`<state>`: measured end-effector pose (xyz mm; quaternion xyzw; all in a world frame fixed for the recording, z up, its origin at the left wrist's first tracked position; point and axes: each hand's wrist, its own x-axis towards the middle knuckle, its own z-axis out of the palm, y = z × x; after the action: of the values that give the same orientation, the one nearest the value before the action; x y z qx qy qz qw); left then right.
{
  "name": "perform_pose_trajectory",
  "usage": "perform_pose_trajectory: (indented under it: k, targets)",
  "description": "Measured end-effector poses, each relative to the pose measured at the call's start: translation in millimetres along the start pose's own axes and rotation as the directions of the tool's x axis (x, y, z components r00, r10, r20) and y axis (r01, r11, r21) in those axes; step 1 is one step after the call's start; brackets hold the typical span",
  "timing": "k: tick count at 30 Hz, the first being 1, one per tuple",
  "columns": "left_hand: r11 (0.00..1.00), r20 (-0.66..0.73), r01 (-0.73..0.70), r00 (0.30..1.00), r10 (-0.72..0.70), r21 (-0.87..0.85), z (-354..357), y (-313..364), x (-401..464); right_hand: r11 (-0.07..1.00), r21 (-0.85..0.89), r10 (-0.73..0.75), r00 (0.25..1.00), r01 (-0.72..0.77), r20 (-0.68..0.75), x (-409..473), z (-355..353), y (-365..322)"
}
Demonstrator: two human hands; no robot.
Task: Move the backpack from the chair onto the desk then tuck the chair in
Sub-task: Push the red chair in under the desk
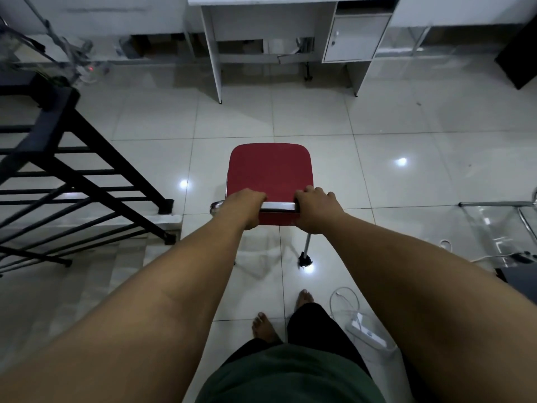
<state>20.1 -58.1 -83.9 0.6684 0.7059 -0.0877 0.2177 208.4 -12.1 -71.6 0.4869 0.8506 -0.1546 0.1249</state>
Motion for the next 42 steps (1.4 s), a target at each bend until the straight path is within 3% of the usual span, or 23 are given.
perform_pose_trajectory:
  k: [7,14,22,42]
  targets:
    - [0.997,-0.050,0.055,0.997,-0.052,0.055,1,-22,4,0.998,-0.062,-0.011,1.000,0.011,-0.002,11,5,4]
    - [0.995,-0.128,0.017,0.992,-0.004,0.103,2,-27,10,0.995,-0.097,-0.028,0.997,0.021,-0.072,23,12,1]
    - [0.994,-0.185,0.074,0.981,-0.059,0.076,-12,-30,35,0.989,-0.146,-0.018,0.993,0.001,-0.113,52,-4,3]
    - [0.990,-0.189,0.135,0.974,-0.123,0.051,-127,-36,224,0.981,-0.191,-0.045,0.991,0.020,-0.129,242,-110,75]
